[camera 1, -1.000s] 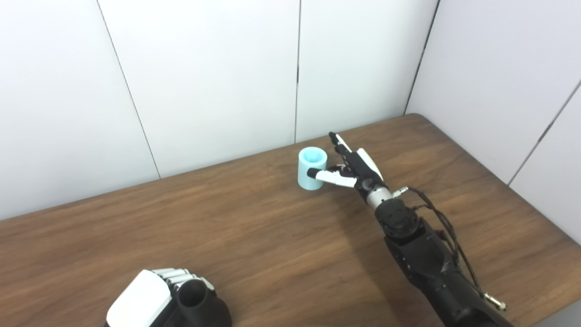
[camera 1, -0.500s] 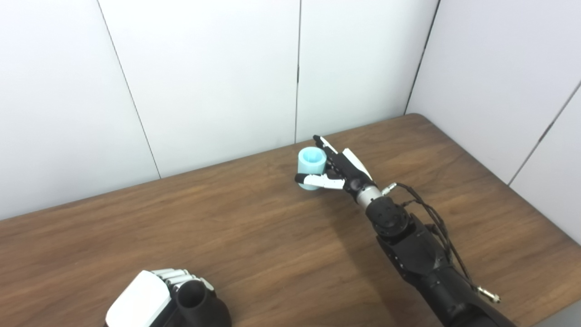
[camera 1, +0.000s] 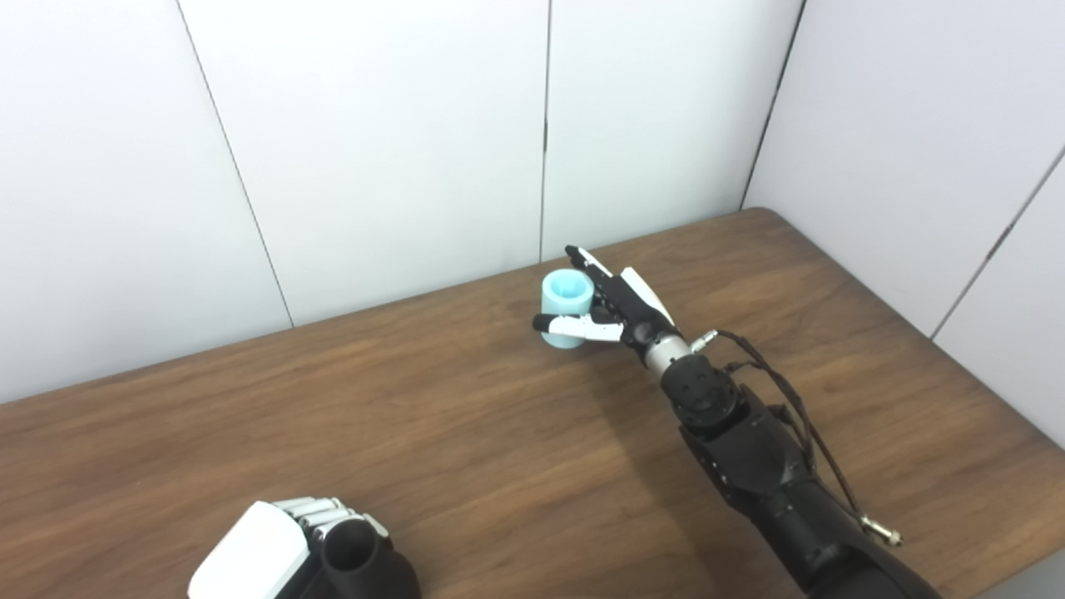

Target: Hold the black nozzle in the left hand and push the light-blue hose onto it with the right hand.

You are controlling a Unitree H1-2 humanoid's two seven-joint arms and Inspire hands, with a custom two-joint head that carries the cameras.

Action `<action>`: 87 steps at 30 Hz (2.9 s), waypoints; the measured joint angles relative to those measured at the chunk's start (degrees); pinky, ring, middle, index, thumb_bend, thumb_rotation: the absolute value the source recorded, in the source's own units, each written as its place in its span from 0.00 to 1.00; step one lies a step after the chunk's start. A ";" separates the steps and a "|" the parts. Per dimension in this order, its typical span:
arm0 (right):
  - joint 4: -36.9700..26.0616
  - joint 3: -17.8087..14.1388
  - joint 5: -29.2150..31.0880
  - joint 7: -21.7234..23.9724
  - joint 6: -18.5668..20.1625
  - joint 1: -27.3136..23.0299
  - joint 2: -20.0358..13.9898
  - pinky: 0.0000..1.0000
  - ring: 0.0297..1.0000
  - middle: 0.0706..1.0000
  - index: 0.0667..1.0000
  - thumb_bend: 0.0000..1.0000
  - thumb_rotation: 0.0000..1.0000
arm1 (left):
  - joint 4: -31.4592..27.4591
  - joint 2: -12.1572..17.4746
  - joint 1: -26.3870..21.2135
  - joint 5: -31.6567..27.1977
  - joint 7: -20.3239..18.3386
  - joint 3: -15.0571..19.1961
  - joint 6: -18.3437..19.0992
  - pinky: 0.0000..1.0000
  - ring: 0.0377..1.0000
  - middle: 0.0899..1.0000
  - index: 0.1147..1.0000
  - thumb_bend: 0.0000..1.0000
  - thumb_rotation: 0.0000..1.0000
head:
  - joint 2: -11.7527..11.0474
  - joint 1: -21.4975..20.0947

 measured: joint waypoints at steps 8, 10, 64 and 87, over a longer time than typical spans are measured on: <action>-0.43 -0.17 -2.52 -2.96 0.15 -0.24 0.46 0.38 0.44 0.56 0.53 0.73 0.09 | -0.60 -0.01 0.31 -0.06 -1.01 0.54 -0.01 0.44 0.53 0.45 0.42 0.52 0.00 | 0.26 -0.17; -0.67 0.43 -3.73 -3.01 0.25 -0.24 0.35 0.32 0.38 0.54 0.48 0.59 0.11 | -0.90 -0.01 0.40 -0.05 -1.63 0.81 -0.01 0.43 0.53 0.44 0.42 0.52 0.00 | 0.26 -0.18; -36.14 4.51 -2.74 14.52 -1.87 9.87 -1.84 0.24 0.41 0.43 0.48 0.51 0.00 | -0.21 -5.69 -0.64 2.18 -4.09 0.54 2.15 0.44 0.53 0.46 0.40 0.52 0.00 | 3.78 21.97; -46.97 6.27 -0.94 18.15 -2.91 10.32 1.14 0.13 0.17 0.43 0.47 0.52 0.00 | 1.41 -7.95 -2.25 3.01 -5.06 -0.72 2.22 0.43 0.53 0.46 0.40 0.52 0.00 | 5.01 25.22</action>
